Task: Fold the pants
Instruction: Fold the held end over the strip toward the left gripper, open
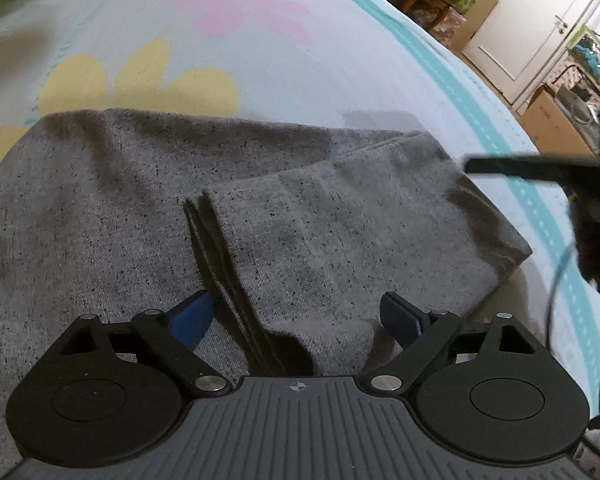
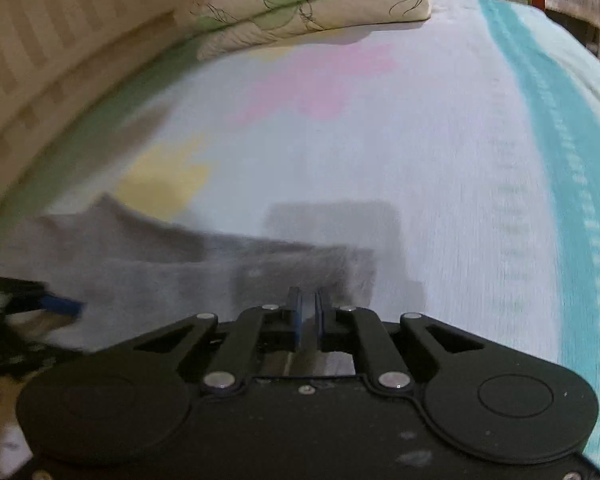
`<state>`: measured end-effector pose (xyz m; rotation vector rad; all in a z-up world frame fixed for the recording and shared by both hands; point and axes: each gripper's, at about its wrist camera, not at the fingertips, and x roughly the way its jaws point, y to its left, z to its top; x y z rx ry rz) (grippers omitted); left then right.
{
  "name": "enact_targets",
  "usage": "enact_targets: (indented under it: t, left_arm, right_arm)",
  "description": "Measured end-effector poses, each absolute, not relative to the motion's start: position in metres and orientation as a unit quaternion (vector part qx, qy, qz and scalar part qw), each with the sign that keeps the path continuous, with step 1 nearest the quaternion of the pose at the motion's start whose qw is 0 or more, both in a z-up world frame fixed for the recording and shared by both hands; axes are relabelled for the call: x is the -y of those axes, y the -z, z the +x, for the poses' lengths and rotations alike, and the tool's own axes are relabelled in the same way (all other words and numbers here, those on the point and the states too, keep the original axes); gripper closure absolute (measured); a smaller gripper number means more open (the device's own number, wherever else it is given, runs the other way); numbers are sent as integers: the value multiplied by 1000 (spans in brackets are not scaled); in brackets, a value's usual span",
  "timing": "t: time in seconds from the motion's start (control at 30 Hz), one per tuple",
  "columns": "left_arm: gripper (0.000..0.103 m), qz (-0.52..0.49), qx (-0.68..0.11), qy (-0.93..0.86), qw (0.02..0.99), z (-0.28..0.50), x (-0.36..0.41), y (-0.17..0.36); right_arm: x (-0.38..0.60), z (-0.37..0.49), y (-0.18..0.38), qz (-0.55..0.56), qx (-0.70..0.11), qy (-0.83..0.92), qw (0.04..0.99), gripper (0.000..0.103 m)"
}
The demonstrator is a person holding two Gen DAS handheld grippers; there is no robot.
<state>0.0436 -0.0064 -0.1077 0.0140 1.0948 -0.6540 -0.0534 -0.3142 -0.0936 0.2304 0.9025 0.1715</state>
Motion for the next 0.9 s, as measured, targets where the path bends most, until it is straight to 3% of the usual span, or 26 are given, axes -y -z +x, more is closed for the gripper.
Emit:
enact_targets:
  t: [0.27,0.57,0.73,0.9]
  left_arm:
    - [12,1,-516,305,801,45,4,105]
    - [12,-24,-521,282,805,35,0,101]
    - [12,4,-520,280,807,25,-1,102]
    - [12,-18,-520,269,810,23,-12,99]
  right_arm:
    - [292,-119,107,75,-506,-98,854,98]
    - [283,-131,96,68,-475,-96,872,94]
    - [283,-132,104,64,-502,-85,858,97]
    - [281,-123,90,61,-479,-93,871,92]
